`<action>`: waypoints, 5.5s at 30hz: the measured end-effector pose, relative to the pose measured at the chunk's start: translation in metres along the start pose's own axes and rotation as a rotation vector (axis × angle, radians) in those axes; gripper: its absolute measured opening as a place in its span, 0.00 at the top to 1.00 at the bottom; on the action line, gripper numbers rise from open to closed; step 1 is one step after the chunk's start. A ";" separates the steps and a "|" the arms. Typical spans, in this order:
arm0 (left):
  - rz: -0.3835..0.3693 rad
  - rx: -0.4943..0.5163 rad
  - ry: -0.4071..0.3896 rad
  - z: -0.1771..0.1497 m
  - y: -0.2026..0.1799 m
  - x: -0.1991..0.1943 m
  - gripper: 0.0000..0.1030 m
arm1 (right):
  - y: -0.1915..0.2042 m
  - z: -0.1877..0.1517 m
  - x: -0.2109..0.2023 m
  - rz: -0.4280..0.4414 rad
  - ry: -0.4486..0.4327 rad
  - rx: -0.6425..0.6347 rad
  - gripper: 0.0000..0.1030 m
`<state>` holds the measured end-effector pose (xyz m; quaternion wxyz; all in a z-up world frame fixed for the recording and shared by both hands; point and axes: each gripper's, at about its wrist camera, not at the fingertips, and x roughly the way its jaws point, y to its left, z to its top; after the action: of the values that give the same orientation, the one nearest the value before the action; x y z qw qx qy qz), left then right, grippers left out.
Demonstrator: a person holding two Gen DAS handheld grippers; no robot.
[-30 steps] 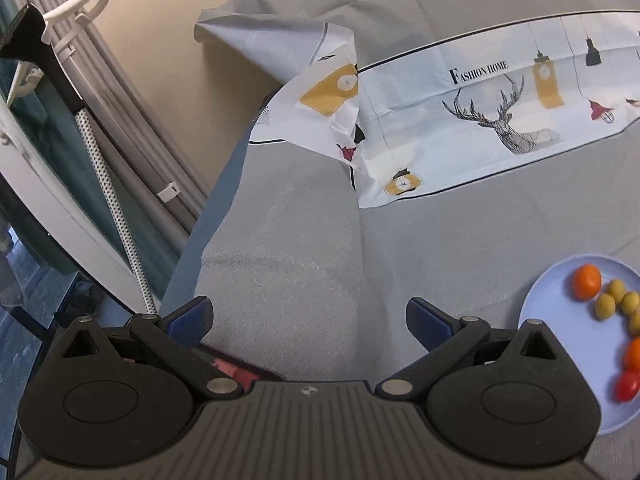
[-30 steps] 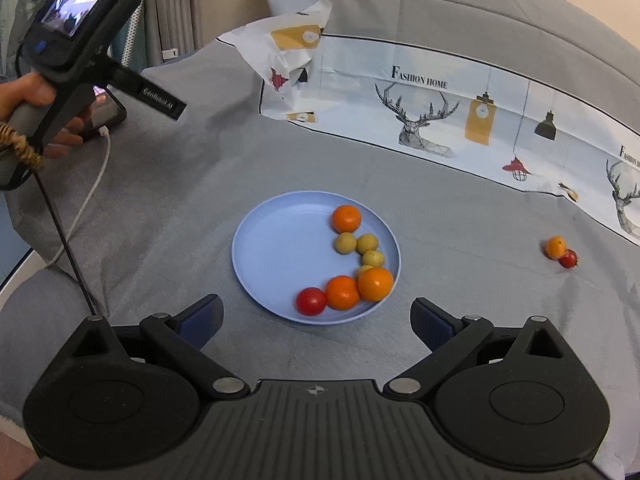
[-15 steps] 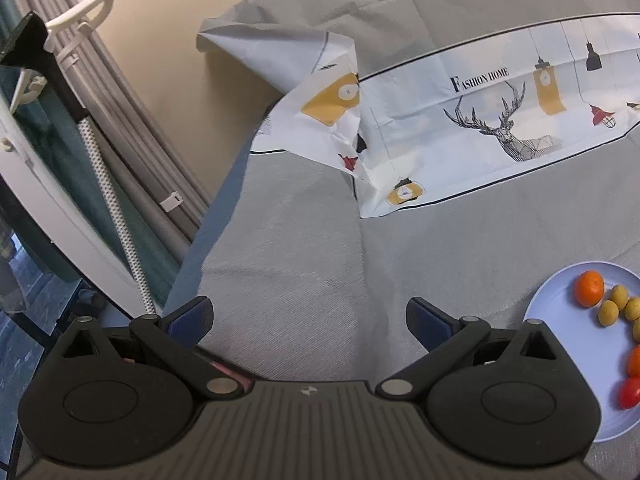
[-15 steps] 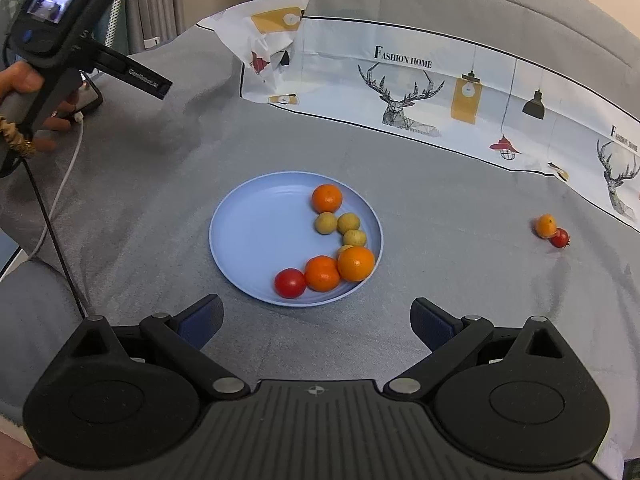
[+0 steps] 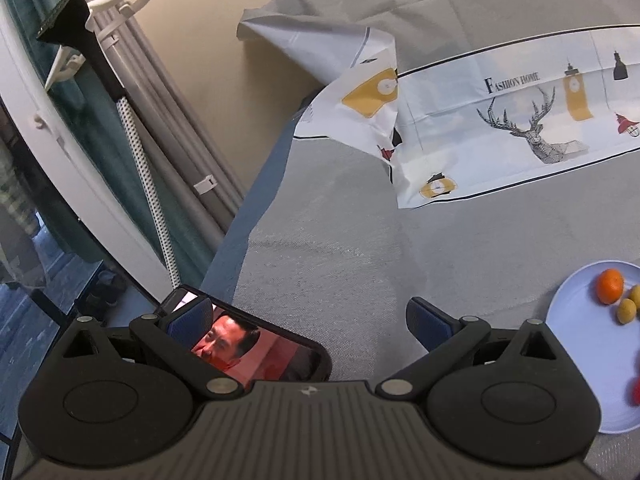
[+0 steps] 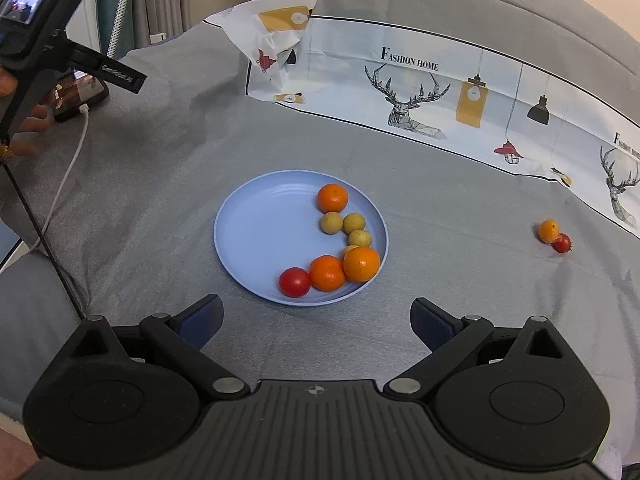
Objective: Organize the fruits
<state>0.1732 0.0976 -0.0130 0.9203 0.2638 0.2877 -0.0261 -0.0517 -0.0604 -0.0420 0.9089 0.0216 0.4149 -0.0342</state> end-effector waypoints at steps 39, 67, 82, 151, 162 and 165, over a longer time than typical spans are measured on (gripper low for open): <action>-0.245 0.018 0.026 0.031 -0.094 -0.073 0.00 | -0.072 0.015 -0.008 -0.112 -0.104 0.206 0.03; -0.829 0.547 0.088 0.170 -0.568 0.024 0.32 | -0.420 -0.019 0.202 -0.163 -0.088 0.112 0.05; -0.823 0.187 0.209 0.130 -0.446 -0.040 0.61 | -0.388 -0.023 0.133 -0.225 -0.139 0.264 0.72; -0.447 -0.121 0.355 -0.018 -0.122 -0.071 0.00 | -0.045 0.023 0.022 0.057 -0.010 0.024 0.04; -0.391 -0.142 0.289 -0.036 -0.105 -0.130 0.00 | -0.036 -0.001 -0.037 -0.019 -0.103 0.075 0.01; -0.386 -0.142 0.270 -0.038 -0.104 -0.141 0.00 | -0.033 -0.002 -0.048 -0.029 -0.129 0.072 0.01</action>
<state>0.0148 0.0127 -0.0116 0.8677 0.1397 0.4542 -0.1458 -0.0876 -0.0909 -0.0074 0.9318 0.0459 0.3545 -0.0634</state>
